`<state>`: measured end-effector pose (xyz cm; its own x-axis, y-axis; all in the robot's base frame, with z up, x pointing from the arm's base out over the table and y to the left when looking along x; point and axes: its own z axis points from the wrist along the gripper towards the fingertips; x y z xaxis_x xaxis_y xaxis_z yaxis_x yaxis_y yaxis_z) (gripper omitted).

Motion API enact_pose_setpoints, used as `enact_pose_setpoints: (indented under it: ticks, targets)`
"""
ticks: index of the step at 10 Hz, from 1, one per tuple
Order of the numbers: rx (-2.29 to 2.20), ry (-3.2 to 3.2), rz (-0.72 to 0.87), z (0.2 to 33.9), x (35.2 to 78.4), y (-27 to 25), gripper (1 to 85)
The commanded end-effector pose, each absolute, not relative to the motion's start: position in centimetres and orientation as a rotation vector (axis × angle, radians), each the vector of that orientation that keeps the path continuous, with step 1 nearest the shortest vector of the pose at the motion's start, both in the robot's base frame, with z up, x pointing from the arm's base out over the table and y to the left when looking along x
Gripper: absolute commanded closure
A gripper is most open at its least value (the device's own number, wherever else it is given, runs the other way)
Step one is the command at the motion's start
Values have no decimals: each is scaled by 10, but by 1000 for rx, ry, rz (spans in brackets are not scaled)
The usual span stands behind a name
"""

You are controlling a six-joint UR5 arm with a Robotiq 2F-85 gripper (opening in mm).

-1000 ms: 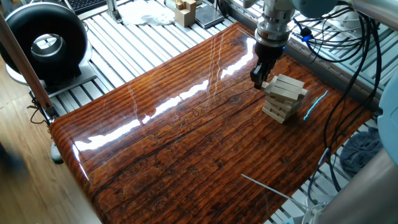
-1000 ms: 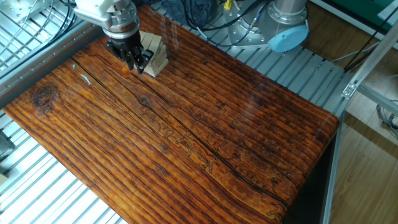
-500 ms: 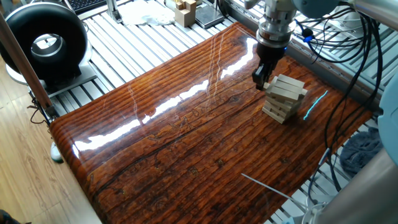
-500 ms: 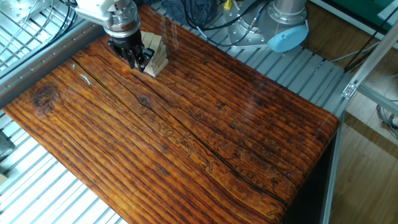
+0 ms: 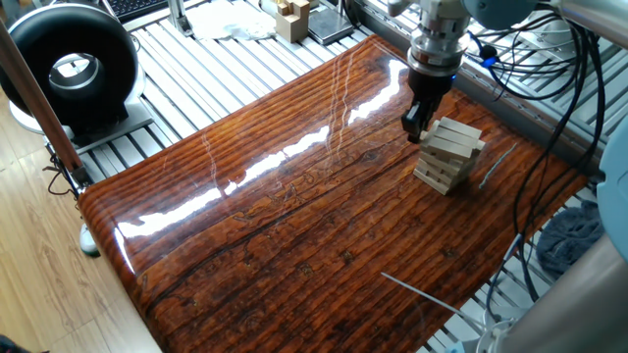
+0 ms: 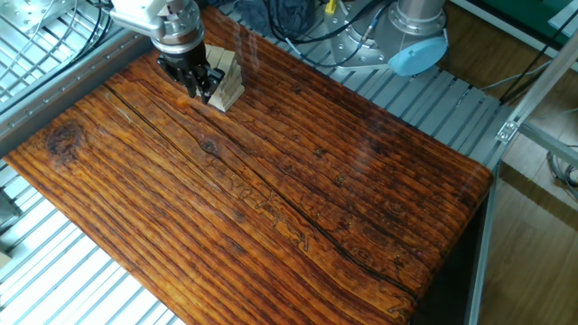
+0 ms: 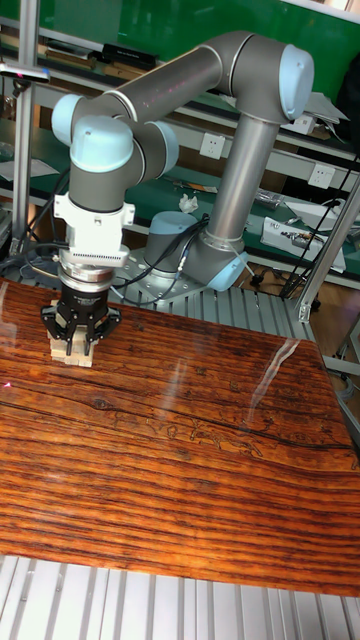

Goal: Play Jenga

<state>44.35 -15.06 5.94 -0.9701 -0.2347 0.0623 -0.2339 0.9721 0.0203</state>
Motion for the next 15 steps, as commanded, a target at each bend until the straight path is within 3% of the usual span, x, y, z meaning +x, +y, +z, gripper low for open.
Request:
enact_pose_setpoints:
  ticks: [1,11,15]
  targets:
    - [352,-3060,-21,60,443,-152,673]
    - [311,-3075,-42,60,449,-146,490]
    - [322,-3085,-17,59,454,-149,487]
